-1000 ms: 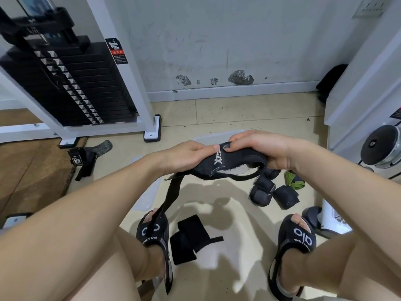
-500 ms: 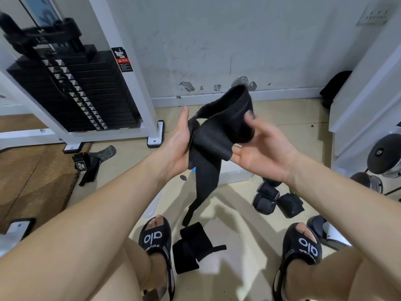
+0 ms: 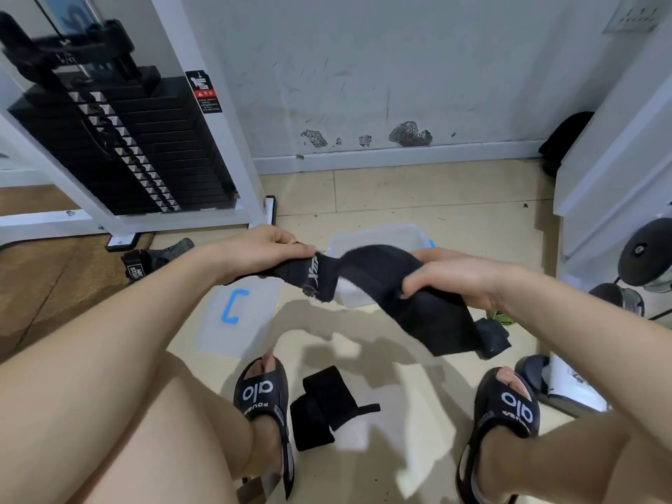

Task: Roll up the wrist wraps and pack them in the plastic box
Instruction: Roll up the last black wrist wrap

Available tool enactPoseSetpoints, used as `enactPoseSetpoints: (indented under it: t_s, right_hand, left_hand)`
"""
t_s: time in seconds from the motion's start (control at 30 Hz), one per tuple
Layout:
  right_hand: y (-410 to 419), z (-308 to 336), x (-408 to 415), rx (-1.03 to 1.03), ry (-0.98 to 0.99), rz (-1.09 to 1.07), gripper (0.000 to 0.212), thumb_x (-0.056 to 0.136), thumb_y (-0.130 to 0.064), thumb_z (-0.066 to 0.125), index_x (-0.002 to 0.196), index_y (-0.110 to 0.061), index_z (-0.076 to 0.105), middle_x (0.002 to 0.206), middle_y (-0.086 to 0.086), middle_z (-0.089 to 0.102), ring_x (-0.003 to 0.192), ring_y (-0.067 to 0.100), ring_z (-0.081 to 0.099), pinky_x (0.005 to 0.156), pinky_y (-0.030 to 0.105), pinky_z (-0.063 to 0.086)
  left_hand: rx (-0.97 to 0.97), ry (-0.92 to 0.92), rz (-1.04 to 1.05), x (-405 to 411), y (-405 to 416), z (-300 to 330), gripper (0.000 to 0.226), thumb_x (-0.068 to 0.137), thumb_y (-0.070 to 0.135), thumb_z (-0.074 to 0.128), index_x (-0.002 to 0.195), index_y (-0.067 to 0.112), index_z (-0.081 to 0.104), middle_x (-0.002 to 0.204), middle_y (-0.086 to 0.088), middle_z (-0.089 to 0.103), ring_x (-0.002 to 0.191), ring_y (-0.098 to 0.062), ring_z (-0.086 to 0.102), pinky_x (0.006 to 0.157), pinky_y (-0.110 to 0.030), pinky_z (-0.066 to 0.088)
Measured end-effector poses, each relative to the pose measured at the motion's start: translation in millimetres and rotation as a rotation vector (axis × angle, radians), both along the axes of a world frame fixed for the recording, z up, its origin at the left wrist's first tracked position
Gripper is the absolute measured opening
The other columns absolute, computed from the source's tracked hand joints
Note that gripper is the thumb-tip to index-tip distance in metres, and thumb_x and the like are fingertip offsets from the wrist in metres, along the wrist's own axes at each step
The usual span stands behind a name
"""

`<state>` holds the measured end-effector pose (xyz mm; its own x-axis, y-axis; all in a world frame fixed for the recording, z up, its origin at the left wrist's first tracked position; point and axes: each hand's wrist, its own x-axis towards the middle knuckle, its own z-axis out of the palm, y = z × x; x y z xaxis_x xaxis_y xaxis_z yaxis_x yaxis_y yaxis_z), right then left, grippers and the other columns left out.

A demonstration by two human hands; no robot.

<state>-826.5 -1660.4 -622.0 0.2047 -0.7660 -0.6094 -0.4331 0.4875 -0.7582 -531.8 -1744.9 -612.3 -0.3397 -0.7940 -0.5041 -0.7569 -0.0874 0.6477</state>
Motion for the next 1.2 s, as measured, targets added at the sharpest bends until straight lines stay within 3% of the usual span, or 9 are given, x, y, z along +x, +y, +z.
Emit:
enactPoseSetpoints:
  t_s: [0.1,0.27,0.43,0.6,0.77,0.9,0.93,1.07,1.2]
  right_hand:
    - [7.4,-16.8,7.3,0.126,0.127,0.211,0.027,0.086,-0.006,0.07,0.107,-0.022,0.069,0.091,0.002,0.079,0.083,0.021,0.076,0.064,0.027,0.056]
    - [13.7,-45.3,30.7,0.194,0.06,0.333,0.048,0.078,-0.001,0.073,0.119,-0.024,0.066,0.114,0.001,0.075,0.116,0.024,0.068,0.088,0.029,0.05]
    - [17.6,-52.2,55.6,0.125,-0.094,0.324,0.029,0.094,-0.009,0.064,0.122,-0.013,0.068,0.124,0.003,0.073,0.123,0.017,0.064,0.106,0.027,0.045]
    - [17.7,-57.9,64.6,0.036,-0.086,0.195,0.02,0.099,-0.014,0.061,0.118,-0.014,0.069,0.114,0.0,0.077,0.107,0.012,0.072,0.085,0.019,0.054]
    - [7.6,-51.5,69.0,-0.036,-0.119,0.039,0.017,0.097,-0.008,0.062,0.111,-0.012,0.071,0.11,0.008,0.076,0.113,0.027,0.07,0.1,0.036,0.055]
    - [5.9,-42.6,76.3,-0.004,-0.187,-0.006,0.024,0.1,-0.009,0.058,0.122,-0.012,0.067,0.117,0.01,0.075,0.11,0.027,0.072,0.098,0.038,0.057]
    - [5.4,-40.4,78.3,0.002,-0.214,-0.018,0.024,0.1,-0.009,0.057,0.121,-0.013,0.066,0.116,0.011,0.075,0.109,0.028,0.072,0.098,0.04,0.058]
    - [3.2,-32.5,84.9,-0.021,-0.335,-0.065,0.026,0.102,-0.008,0.054,0.122,-0.021,0.066,0.113,0.008,0.076,0.098,0.022,0.074,0.085,0.035,0.059]
    - [-0.3,-31.2,94.4,-0.069,-0.489,-0.188,0.034,0.103,-0.003,0.051,0.131,-0.019,0.062,0.12,0.01,0.074,0.107,0.024,0.073,0.088,0.033,0.059]
  left_hand:
    - [0.049,0.009,-0.124,1.3,5.2,-0.1,0.03,0.093,0.036,0.076,0.083,0.014,0.059,0.074,0.001,0.058,0.07,-0.016,0.054,0.067,-0.029,0.041]
    - [0.084,0.011,-0.349,-19.4,18.7,-6.1,0.014,0.092,0.024,0.077,0.089,0.018,0.065,0.076,0.004,0.067,0.073,-0.018,0.064,0.073,-0.034,0.051]
    - [0.104,-0.017,-0.479,-43.0,35.7,-18.5,0.012,0.089,0.012,0.074,0.088,0.023,0.071,0.082,0.001,0.071,0.076,-0.014,0.067,0.075,-0.03,0.056]
    - [-0.178,-0.267,-0.455,-37.7,23.6,-21.1,0.021,0.086,0.027,0.076,0.104,0.028,0.065,0.101,0.003,0.068,0.089,-0.016,0.064,0.079,-0.032,0.054]
    - [-0.199,-0.475,-0.239,-15.6,10.1,-30.6,0.054,0.094,0.053,0.063,0.134,0.021,0.049,0.129,-0.007,0.058,0.115,-0.028,0.055,0.1,-0.042,0.048]
    - [0.085,-0.242,0.073,-13.9,16.6,-26.8,0.093,0.089,0.079,0.049,0.151,0.012,0.028,0.126,-0.009,0.061,0.117,-0.027,0.061,0.106,-0.045,0.049]
    - [0.152,-0.181,0.116,-13.7,19.0,-24.5,0.097,0.088,0.083,0.046,0.151,0.011,0.033,0.126,-0.008,0.062,0.115,-0.025,0.064,0.106,-0.045,0.051]
    - [0.34,0.001,0.151,-10.8,24.2,-18.9,0.082,0.084,0.089,0.04,0.12,0.022,0.072,0.12,-0.005,0.074,0.104,-0.019,0.073,0.101,-0.04,0.057]
    - [0.403,0.219,0.251,-7.5,26.3,-20.5,0.062,0.094,0.072,0.052,0.118,0.019,0.074,0.114,-0.004,0.077,0.104,-0.018,0.075,0.101,-0.036,0.058]
